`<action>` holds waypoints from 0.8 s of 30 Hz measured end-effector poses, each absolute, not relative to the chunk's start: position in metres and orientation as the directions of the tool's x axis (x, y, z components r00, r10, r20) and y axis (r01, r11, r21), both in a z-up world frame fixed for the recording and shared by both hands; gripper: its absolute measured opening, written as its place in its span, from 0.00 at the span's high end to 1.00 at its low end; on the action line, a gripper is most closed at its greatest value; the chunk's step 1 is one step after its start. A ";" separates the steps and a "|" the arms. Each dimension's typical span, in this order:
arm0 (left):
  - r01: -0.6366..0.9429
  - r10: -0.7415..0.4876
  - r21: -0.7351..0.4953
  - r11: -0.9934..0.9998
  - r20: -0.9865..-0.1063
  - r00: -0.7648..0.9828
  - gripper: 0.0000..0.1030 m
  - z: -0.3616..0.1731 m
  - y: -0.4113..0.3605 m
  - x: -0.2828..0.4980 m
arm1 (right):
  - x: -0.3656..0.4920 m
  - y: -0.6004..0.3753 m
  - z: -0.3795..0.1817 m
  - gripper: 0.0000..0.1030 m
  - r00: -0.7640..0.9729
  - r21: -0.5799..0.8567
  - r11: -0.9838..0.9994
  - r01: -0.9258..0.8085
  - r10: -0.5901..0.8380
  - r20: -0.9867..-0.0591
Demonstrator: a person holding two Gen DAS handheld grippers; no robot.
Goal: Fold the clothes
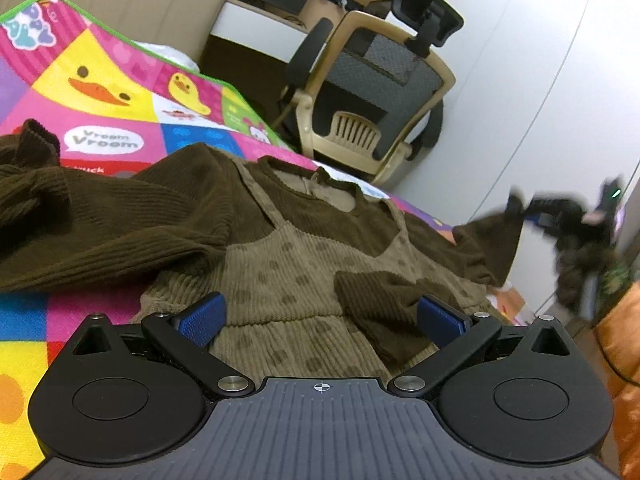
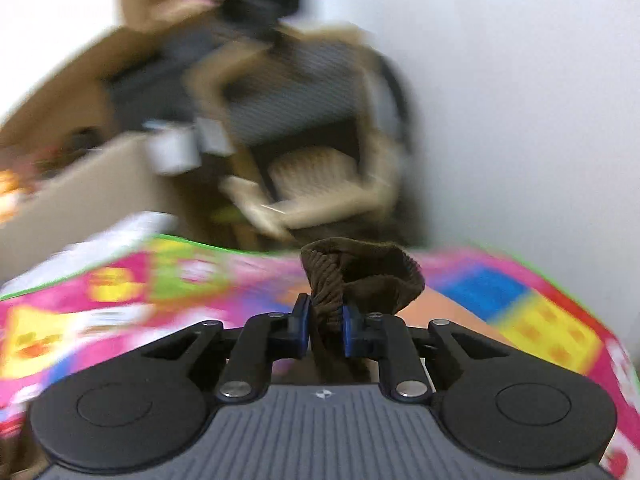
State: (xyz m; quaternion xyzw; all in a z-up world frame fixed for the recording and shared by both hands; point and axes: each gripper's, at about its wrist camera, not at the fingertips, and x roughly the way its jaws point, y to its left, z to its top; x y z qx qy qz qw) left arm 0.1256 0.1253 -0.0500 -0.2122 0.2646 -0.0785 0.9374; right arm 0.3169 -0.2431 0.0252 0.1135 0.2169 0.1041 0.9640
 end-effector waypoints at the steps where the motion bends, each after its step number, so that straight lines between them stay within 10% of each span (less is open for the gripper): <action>1: 0.036 -0.261 -0.442 0.896 -0.462 0.847 0.00 -0.050 0.126 0.126 | 0.309 -0.225 0.042 0.85 0.880 0.255 0.941 -0.224 0.308 -0.361; 6: 0.039 -0.275 -0.456 0.889 -0.464 0.842 0.00 -0.051 0.128 0.127 | 0.274 -0.133 0.092 0.86 0.790 0.199 0.831 -0.519 0.556 -0.258; 12: 0.040 -0.289 -0.474 0.880 -0.466 0.836 0.00 -0.051 0.131 0.128 | 0.264 -0.038 0.079 0.84 0.645 0.130 0.722 -0.680 0.673 -0.363; 17: 0.045 -0.288 -0.430 0.902 -0.520 0.804 0.00 -0.045 0.127 0.128 | 0.256 -0.020 0.069 0.41 0.569 0.172 0.654 -0.737 0.738 -0.363; 21: 0.021 -0.258 -0.419 0.908 -0.517 0.816 0.00 -0.024 0.139 0.112 | 0.247 -0.051 0.078 0.36 0.615 0.169 0.683 -0.711 0.720 -0.320; 24: -0.116 -0.018 -0.249 0.961 -0.477 0.879 0.00 0.001 0.161 0.097 | 0.241 -0.080 0.080 0.33 0.660 0.169 0.720 -0.673 0.688 -0.301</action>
